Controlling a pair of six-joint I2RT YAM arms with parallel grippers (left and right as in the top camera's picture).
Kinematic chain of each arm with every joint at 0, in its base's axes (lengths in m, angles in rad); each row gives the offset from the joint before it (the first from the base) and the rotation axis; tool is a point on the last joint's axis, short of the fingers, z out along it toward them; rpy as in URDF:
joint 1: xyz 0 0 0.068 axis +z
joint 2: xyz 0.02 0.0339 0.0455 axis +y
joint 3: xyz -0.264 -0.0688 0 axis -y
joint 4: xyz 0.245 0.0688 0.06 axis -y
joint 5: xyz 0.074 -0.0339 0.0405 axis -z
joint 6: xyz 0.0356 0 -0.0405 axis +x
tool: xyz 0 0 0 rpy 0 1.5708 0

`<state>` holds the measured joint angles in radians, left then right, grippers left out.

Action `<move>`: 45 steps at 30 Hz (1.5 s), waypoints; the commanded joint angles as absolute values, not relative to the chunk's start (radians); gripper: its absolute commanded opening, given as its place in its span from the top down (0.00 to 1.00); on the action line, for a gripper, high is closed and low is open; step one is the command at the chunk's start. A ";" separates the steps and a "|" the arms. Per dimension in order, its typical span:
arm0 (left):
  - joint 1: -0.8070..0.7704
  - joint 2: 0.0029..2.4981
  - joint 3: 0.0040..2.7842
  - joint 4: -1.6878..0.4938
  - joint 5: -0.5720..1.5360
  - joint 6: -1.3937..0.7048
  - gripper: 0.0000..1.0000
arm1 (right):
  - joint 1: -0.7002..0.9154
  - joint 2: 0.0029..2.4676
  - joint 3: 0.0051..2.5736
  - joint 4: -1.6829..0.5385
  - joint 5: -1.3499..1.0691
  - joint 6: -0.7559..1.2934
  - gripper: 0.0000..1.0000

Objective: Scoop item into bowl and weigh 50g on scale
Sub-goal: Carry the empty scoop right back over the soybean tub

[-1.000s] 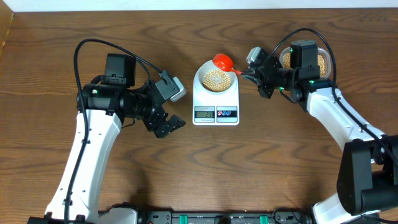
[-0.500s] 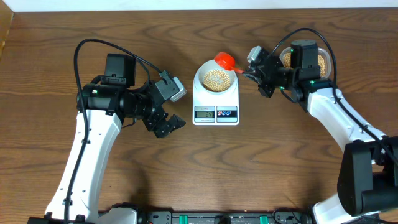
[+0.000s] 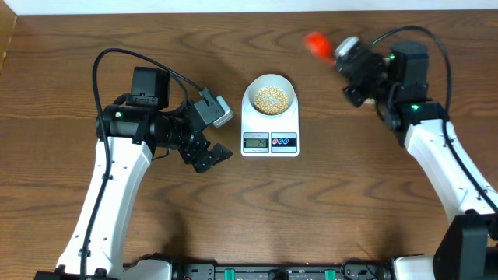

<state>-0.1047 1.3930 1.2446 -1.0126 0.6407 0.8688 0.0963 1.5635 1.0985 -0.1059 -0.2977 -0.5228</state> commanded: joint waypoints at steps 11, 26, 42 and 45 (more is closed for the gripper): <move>-0.100 1.378 1.260 -1.013 0.636 0.881 0.02 | 0.099 1.509 1.102 -0.399 0.465 -0.408 0.99; -0.100 1.378 1.260 -1.013 0.636 0.882 0.02 | 0.093 1.598 1.102 -0.409 0.387 -0.408 0.99; -0.100 1.378 1.260 -1.013 0.636 0.882 0.02 | 0.059 1.683 1.102 -0.374 0.386 -0.408 0.99; -0.100 1.378 1.260 -1.013 0.636 0.882 0.02 | 0.059 1.711 1.102 -0.374 0.385 -0.408 0.99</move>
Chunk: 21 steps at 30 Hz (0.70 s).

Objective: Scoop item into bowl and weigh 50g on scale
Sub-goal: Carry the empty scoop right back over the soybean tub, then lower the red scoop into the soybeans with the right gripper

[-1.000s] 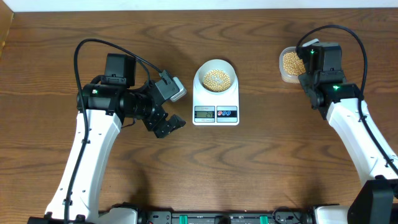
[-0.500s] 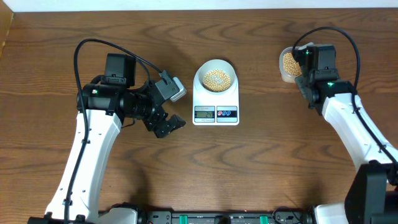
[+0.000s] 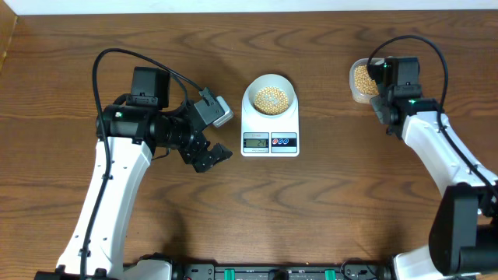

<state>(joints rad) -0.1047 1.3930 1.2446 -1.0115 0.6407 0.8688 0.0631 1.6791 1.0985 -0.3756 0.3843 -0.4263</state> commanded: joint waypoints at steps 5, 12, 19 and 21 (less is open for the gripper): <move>-0.100 1.378 1.260 -1.013 0.636 0.881 0.02 | 0.059 1.715 1.102 -0.374 0.334 -0.408 0.99; -0.100 1.378 1.260 -1.013 0.636 0.881 0.02 | 0.059 1.715 1.102 -0.374 0.176 -0.393 0.99; -0.100 1.378 1.260 -1.013 0.636 0.881 0.02 | 0.056 1.715 1.102 -0.377 0.099 -0.305 0.99; -0.100 1.378 1.260 -1.013 0.636 0.881 0.02 | 0.046 1.715 1.102 -0.378 0.041 -0.271 0.99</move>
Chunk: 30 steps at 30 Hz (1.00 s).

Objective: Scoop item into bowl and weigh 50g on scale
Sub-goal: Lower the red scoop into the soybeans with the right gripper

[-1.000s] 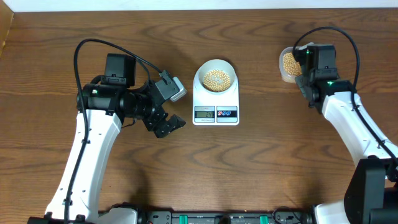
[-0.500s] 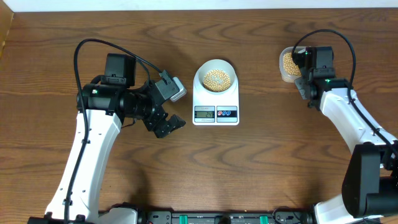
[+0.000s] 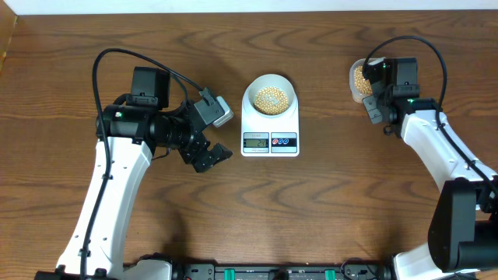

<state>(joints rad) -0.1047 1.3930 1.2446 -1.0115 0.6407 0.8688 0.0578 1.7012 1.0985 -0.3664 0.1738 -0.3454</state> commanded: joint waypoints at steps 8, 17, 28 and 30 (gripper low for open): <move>-0.100 1.378 1.260 -1.013 0.636 0.881 0.02 | -0.037 1.715 1.102 -0.389 -0.163 -0.127 0.99; -0.100 1.378 1.260 -1.013 0.636 0.881 0.02 | -0.109 1.715 1.102 -0.416 -0.400 -0.044 0.99; -0.100 1.378 1.260 -1.013 0.636 0.881 0.02 | -0.161 1.716 1.102 -0.427 -0.455 -0.004 0.99; -0.100 1.378 1.260 -1.013 0.636 0.881 0.02 | -0.177 1.719 1.102 -0.428 -0.479 -0.003 0.99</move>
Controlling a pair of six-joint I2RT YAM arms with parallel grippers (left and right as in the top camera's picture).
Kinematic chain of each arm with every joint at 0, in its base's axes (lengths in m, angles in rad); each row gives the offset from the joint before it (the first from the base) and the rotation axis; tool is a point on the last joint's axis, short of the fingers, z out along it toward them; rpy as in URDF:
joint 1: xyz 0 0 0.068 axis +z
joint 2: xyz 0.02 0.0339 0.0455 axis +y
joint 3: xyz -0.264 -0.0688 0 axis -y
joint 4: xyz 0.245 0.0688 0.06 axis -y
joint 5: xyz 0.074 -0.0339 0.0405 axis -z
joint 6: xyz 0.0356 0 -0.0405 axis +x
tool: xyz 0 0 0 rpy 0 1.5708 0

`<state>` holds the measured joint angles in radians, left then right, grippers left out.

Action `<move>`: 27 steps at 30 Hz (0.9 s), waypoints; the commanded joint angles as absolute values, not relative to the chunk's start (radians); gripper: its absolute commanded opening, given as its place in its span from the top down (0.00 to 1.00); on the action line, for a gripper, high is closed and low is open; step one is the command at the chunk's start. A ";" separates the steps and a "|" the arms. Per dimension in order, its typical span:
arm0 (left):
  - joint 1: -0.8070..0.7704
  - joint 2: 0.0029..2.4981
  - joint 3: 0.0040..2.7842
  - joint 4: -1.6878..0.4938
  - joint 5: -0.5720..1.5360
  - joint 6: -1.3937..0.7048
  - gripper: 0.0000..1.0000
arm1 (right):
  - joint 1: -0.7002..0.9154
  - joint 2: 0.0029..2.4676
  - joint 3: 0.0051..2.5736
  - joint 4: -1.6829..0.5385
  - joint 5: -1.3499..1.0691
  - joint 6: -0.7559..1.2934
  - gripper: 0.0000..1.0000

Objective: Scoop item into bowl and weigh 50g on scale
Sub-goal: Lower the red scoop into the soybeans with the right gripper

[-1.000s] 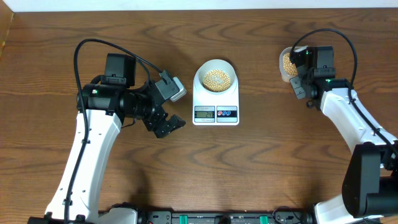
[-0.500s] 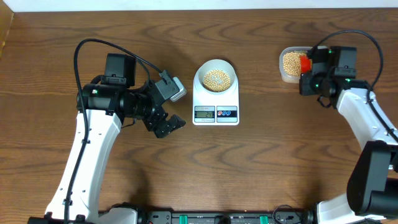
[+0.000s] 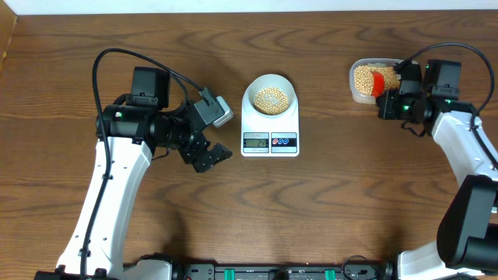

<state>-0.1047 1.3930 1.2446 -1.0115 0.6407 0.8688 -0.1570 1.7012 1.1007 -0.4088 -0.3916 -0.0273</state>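
A white bowl filled with yellow beans sits on the white scale, whose display is lit. At the back right a clear container of beans holds the red scoop, which leans inside it. My right gripper is just off the container's near right edge, pointing left; it looks open and nothing shows between its fingers. My left gripper is open and empty, left of the scale.
The wooden table's far edge runs along the top of the view. Black cables loop over both arms. The left arm's body stretches across the left half of the table.
My right arm, which was over the bean container and hid most of it, now stands to the container's right. The red scoop now shows lying in the container. The left arm is unchanged.
At first my right gripper held the red scoop up, blurred, right of the filled bowl on the scale. Then it was over the bean container at the back right, at two moments. Now it is beside the container and the scoop rests inside.
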 commanded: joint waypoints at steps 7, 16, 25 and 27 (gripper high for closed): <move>-0.100 1.378 1.260 -1.013 0.636 0.881 0.02 | -0.215 1.723 1.102 -0.432 -0.535 0.022 0.99; -0.100 1.378 1.260 -1.013 0.636 0.882 0.02 | -0.244 1.723 1.102 -0.437 -0.609 0.057 0.99; -0.100 1.378 1.260 -1.013 0.636 0.881 0.02 | -0.301 1.751 1.102 -0.440 -0.638 0.068 0.99; -0.100 1.378 1.260 -1.013 0.636 0.881 0.02 | -0.310 1.774 1.102 -0.434 -0.678 0.068 0.99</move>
<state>-0.1047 1.3930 1.2446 -1.0115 0.6407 0.8688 -0.2958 1.7283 1.1007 -0.4244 -0.6018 0.0502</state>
